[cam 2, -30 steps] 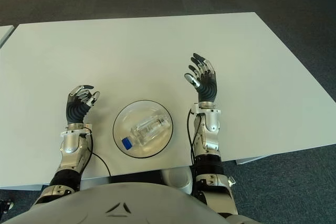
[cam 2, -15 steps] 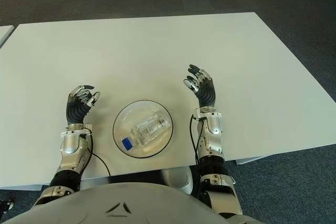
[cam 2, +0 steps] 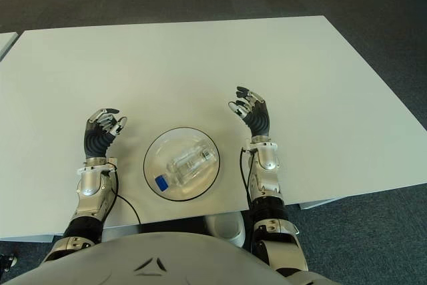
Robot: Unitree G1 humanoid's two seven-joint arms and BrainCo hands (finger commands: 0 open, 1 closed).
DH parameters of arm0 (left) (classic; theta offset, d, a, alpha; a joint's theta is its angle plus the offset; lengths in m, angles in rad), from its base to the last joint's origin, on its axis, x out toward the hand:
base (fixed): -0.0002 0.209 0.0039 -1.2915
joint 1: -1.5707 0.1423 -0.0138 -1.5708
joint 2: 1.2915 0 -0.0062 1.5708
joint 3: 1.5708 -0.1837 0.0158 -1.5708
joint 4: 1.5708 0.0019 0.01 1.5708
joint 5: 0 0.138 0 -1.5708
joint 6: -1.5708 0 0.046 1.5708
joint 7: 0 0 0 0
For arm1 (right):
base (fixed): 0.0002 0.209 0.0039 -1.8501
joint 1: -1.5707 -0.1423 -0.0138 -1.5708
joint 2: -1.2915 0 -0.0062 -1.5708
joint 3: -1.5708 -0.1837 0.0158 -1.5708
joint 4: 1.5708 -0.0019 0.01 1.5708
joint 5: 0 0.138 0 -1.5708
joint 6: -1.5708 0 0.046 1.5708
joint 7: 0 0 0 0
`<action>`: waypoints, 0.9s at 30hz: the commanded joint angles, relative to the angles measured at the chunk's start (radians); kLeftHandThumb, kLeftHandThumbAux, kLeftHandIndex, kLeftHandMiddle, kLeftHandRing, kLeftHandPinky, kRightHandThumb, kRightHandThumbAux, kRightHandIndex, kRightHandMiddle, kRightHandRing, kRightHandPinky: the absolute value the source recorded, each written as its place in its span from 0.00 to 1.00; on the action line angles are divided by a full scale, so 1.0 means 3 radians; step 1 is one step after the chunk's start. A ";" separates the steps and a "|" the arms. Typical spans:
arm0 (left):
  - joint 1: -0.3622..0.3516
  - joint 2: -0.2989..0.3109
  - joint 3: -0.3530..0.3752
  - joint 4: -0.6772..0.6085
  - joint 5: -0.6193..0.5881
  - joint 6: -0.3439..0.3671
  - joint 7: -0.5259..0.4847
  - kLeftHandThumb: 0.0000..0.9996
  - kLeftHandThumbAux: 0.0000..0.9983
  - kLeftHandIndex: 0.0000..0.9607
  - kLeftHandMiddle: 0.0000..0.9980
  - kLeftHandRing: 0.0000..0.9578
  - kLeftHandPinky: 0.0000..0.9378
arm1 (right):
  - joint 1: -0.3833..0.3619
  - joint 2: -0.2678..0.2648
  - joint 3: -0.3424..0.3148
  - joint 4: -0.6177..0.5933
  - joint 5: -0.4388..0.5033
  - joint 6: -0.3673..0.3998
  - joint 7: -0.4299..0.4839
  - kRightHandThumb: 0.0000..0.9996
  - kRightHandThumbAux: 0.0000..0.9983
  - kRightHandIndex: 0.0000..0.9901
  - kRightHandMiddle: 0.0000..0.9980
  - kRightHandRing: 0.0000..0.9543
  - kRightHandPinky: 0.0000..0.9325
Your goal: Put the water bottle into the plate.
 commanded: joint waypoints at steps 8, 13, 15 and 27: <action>0.0117 -0.0037 -0.0005 0.0066 0.0008 0.0059 -0.0008 0.70 0.72 0.45 0.75 0.78 0.78 | 0.0009 0.0006 0.0058 0.0000 -0.0153 0.0305 -0.0125 0.70 0.73 0.44 0.82 0.85 0.86; 0.0127 -0.0037 -0.0005 0.0038 0.0036 0.0104 0.0024 0.70 0.72 0.45 0.74 0.77 0.77 | 0.0006 0.0010 0.0065 -0.0013 -0.0140 0.0378 -0.0117 0.70 0.73 0.44 0.81 0.84 0.85; 0.0132 -0.0032 -0.0007 0.0025 0.0052 0.0130 0.0035 0.70 0.72 0.45 0.73 0.77 0.76 | 0.0002 0.0012 0.0067 -0.0011 -0.0131 0.0403 -0.0111 0.70 0.73 0.44 0.81 0.84 0.85; 0.0164 -0.0043 -0.0009 -0.0079 0.0037 0.0269 0.0028 0.70 0.72 0.45 0.73 0.76 0.76 | -0.0073 0.0022 0.0046 0.0228 -0.0123 0.0345 -0.0113 0.70 0.73 0.44 0.80 0.83 0.83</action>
